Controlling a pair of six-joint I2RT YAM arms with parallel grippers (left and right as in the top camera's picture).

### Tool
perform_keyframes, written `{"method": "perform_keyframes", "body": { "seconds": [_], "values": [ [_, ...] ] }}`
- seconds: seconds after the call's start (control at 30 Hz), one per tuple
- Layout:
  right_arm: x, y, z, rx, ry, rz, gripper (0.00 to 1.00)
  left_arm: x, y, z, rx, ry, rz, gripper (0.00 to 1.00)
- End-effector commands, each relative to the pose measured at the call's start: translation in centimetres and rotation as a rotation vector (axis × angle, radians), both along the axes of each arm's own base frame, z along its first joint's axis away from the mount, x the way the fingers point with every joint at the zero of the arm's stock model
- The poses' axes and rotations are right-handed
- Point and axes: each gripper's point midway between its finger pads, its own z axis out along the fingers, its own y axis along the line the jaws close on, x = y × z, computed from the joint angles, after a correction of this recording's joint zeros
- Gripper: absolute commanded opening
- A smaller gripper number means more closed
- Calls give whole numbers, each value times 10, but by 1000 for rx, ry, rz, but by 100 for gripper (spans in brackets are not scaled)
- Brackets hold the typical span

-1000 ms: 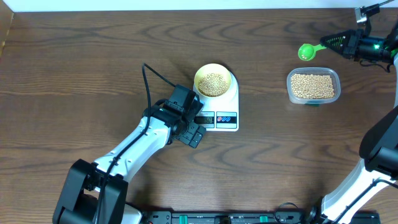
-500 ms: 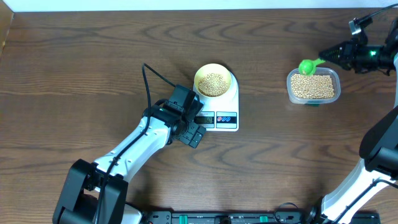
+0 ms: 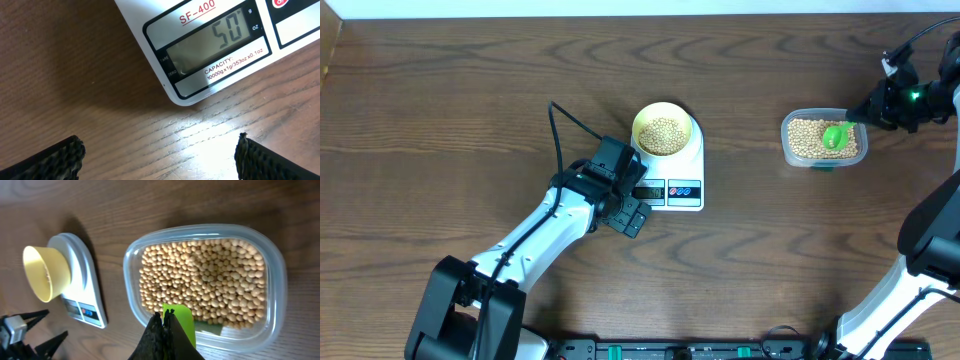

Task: Scoop item into bowl and weigh 50g on scale
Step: 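Lower the green scoop into the chickpea tub with the right gripper, then open the right gripper to release the scoop in the tub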

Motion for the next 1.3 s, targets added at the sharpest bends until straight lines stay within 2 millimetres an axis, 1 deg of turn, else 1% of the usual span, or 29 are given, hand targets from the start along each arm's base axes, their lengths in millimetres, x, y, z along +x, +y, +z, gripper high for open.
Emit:
{"method": "perform_keyframes", "body": {
  "seconds": [0.0,0.17,0.27,0.43,0.57,0.7,0.87,0.93,1.03,1.1,1.13,1.27],
  "values": [
    [0,6,4,-37,-12,34,1,-1,3,-3,10,9,-2,98],
    [-3,2,-8,-187,37,65,1,-1,3,-3,10,9,-2,98],
    [-1,6,-11,-238,42,88,1,-1,3,-3,10,9,-2,98],
    [7,20,-11,-264,13,126,1,-1,3,-3,10,9,-2,98],
    [9,23,-13,-298,11,142,1,-1,3,-3,10,9,-2,98],
    [10,20,-15,-339,16,146,1,-1,3,-3,10,9,-2,98],
    [12,20,-14,-344,8,144,1,-1,3,-3,10,9,-2,98],
    [12,20,-14,-344,8,144,5,-1,3,-3,10,9,-2,98],
    [12,20,-14,-344,8,145,6,-1,3,-3,10,9,-2,98],
    [12,21,-14,-343,10,146,11,-1,3,-3,10,9,-2,98],
    [11,21,-14,-343,11,146,16,-1,3,-3,10,9,-2,98],
    [11,21,-14,-343,11,147,43,-1,3,-3,10,9,-2,98]
  ]
}}
